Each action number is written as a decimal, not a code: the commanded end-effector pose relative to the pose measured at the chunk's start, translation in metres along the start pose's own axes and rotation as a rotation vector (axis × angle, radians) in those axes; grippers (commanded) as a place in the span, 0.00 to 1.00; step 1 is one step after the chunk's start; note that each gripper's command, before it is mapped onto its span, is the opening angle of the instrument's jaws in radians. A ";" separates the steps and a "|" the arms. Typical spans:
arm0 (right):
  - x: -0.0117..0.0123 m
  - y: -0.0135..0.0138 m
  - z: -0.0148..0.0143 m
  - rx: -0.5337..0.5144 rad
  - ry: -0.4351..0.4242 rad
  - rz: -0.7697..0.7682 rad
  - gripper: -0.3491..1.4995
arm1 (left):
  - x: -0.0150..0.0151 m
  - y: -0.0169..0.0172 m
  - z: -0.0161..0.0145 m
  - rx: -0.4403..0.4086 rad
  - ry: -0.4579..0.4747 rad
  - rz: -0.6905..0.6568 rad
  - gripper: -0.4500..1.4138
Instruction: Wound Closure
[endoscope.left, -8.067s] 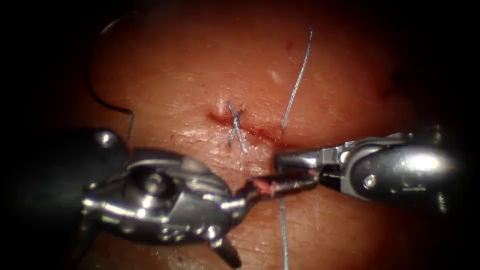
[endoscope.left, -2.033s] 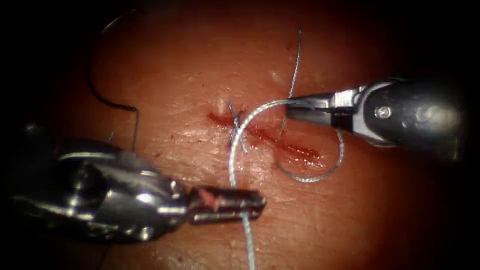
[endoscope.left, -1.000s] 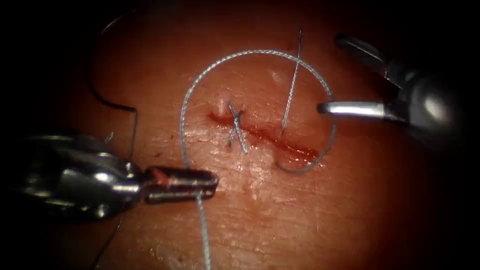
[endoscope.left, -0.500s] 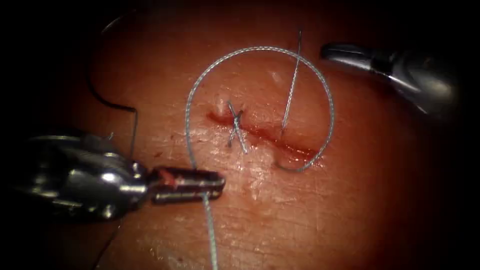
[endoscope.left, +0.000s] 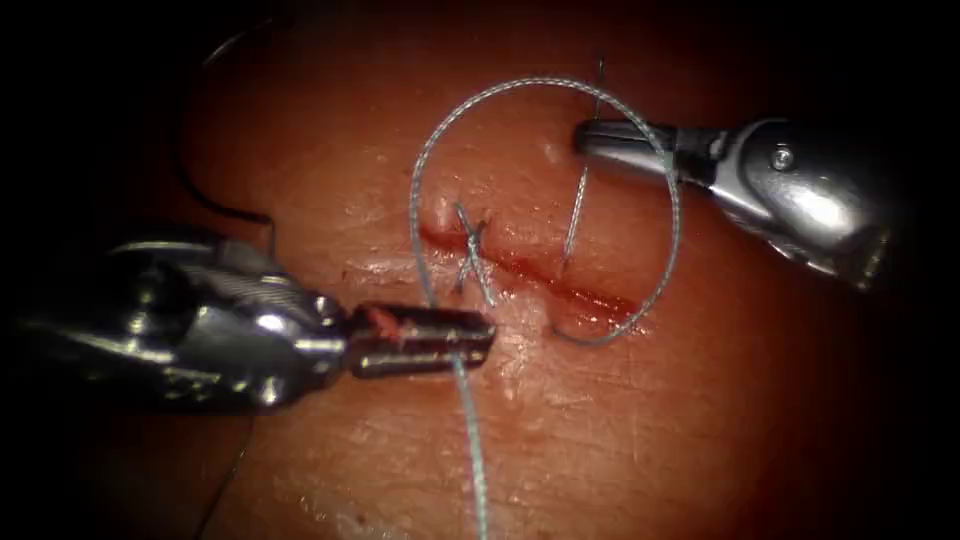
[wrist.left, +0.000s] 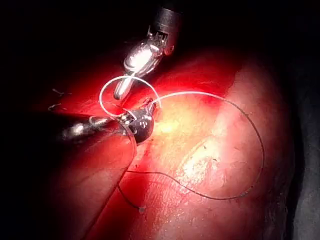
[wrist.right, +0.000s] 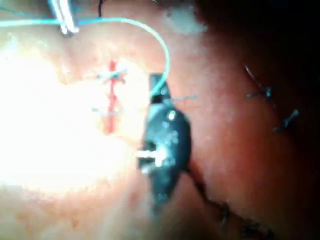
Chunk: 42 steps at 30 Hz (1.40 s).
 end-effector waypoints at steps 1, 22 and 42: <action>-0.0002 -0.0001 0.0012 0.019 0.010 0.018 0.00 | -0.0007 0.0002 0.0011 0.004 -0.004 -0.009 0.00; 0.0007 -0.0017 0.0037 0.026 0.083 0.069 0.00 | -0.0007 0.0015 0.0088 -0.034 0.065 -0.042 0.00; -0.0010 -0.0013 0.0056 -0.064 0.057 0.074 0.64 | 0.0045 0.0014 0.0077 -0.060 0.100 -0.041 0.00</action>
